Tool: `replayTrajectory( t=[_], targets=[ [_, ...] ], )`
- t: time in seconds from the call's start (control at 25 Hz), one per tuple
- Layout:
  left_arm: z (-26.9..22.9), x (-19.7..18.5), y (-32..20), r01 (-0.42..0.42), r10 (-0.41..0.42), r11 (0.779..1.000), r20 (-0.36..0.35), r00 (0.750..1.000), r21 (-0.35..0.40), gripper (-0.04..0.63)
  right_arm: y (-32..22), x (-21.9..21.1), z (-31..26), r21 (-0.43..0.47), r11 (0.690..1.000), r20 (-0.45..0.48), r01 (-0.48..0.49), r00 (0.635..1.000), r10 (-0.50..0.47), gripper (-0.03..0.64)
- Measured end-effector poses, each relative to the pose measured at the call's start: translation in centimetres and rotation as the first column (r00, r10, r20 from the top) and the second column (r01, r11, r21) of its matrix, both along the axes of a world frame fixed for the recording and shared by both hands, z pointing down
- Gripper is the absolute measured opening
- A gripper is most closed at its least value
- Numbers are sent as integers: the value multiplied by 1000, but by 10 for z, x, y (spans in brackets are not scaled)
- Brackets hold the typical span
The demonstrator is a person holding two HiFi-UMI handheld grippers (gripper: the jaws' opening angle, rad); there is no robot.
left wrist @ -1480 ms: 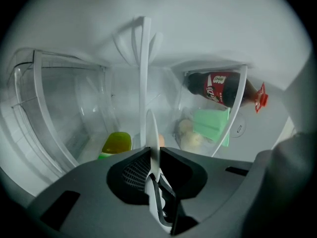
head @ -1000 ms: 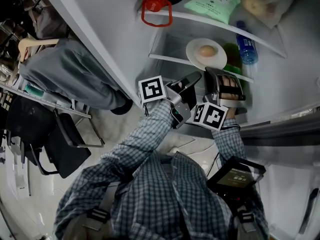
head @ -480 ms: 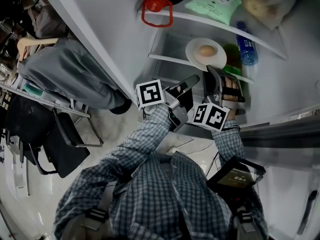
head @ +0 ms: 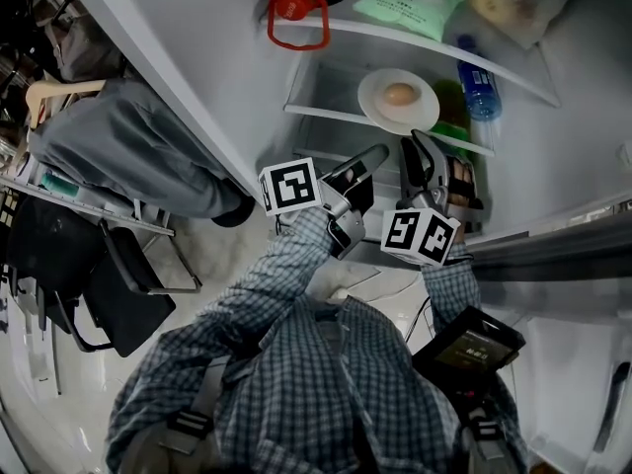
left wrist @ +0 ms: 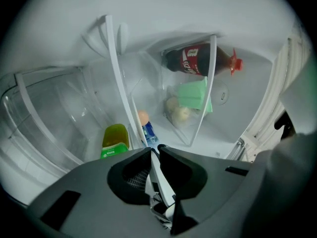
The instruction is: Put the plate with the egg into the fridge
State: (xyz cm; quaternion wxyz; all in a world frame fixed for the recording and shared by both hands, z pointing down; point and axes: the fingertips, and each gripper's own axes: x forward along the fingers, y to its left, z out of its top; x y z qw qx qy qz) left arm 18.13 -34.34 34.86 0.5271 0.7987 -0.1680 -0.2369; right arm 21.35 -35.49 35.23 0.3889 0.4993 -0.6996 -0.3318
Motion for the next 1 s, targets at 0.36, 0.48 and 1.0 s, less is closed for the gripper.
replayTrajectory(
  t=[0.36, 0.48, 1.0],
  targets=[
    [-4, -6, 11, 21, -27, 996, 59, 998, 90, 37, 25, 5, -6, -71, 997, 344, -10, 938, 34, 72],
    [-5, -6, 17, 35, -59, 983, 127, 990, 178, 34, 36, 5, -3, -130, 991, 510, 15, 859, 54, 62],
    [-4, 6, 54, -13, -164, 883, 335, 928, 469, 6, 65, 7, 19, -274, 956, 807, 103, 565, 171, 6]
  ],
)
